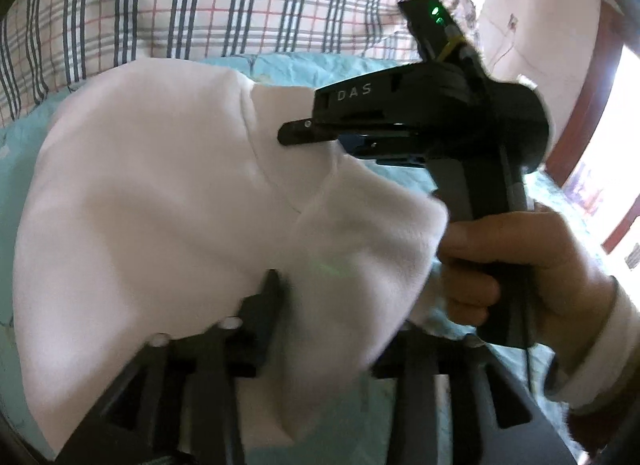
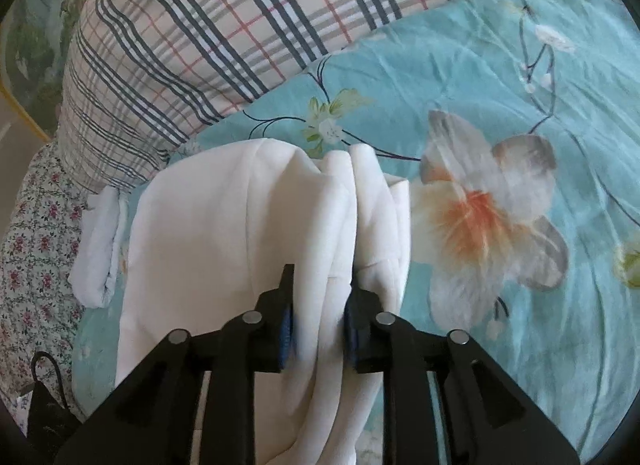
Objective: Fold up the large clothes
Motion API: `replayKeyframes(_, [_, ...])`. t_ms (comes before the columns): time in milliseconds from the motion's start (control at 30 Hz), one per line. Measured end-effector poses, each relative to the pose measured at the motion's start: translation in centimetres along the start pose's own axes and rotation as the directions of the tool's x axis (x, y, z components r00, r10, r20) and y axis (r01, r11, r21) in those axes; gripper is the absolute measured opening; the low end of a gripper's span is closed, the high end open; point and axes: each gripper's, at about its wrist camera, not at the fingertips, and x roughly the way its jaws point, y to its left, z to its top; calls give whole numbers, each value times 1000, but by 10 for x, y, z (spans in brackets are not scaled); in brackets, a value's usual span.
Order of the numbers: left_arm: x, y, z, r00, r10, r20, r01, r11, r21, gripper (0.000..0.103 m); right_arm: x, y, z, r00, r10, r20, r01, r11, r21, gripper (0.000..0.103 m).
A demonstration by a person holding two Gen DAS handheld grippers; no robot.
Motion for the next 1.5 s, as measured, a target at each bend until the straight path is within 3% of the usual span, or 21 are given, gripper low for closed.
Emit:
replayKeyframes(67, [-16,-3,-5,999,-38,7,38,999,-5,62,-9,1,-3,999,-37,11,37,999,2,34])
replayKeyframes(133, [-38,-1,-13,997,-72,16,72,997,-14,65,-19,1,-6,999,-48,24,48,999,8,45])
replayKeyframes(200, [-58,4,-15,996,-89,31,90,995,-31,75,-30,2,-10,998,-52,39,52,999,12,72])
replayKeyframes(267, [-81,16,-17,995,-76,63,80,995,-64,84,-39,3,-16,996,-67,58,66,998,9,81])
replayKeyframes(433, [-112,73,-2,995,14,102,3,987,-160,90,-38,-2,-30,1000,-28,-8,29,998,50,81])
replayKeyframes(533, [-105,112,9,995,40,91,-18,971,-237,91,-32,0,-39,999,-28,-41,29,999,42,81])
replayKeyframes(733, [-62,175,10,998,-59,5,56,912,-407,91,-24,-4,-41,998,-1,-70,5,999,54,81])
replayKeyframes(933, [-16,200,3,987,-160,-32,122,853,-508,91,-12,-4,-34,994,40,-102,-34,998,61,81])
replayKeyframes(1000, [-5,201,1,984,-175,-29,135,846,-516,91,-6,-2,-34,992,48,-116,-41,997,59,81])
replayKeyframes(1033, [-1,199,2,986,-166,-31,128,857,-499,89,-2,-1,-35,991,50,-125,-44,998,56,81])
replayKeyframes(1067, [0,195,5,988,-152,-36,117,871,-478,81,0,0,-35,990,54,-131,-47,997,55,81])
replayKeyframes(1133, [6,189,8,985,-166,-41,130,883,-450,61,5,3,-35,988,63,-142,-56,997,54,78])
replayKeyframes(1167, [9,190,7,984,-170,-47,130,880,-456,58,7,5,-36,985,66,-157,-58,997,54,65])
replayKeyframes(1200, [9,190,7,985,-169,-46,130,881,-455,56,11,7,-37,982,69,-178,-59,997,57,43])
replayKeyframes(1300, [-1,182,8,987,-159,-29,132,898,-419,42,13,16,-41,980,58,-191,-52,998,35,27])
replayKeyframes(1500, [-67,166,-3,989,-141,35,144,919,-366,38,-18,43,-50,979,134,-152,-129,991,46,19])
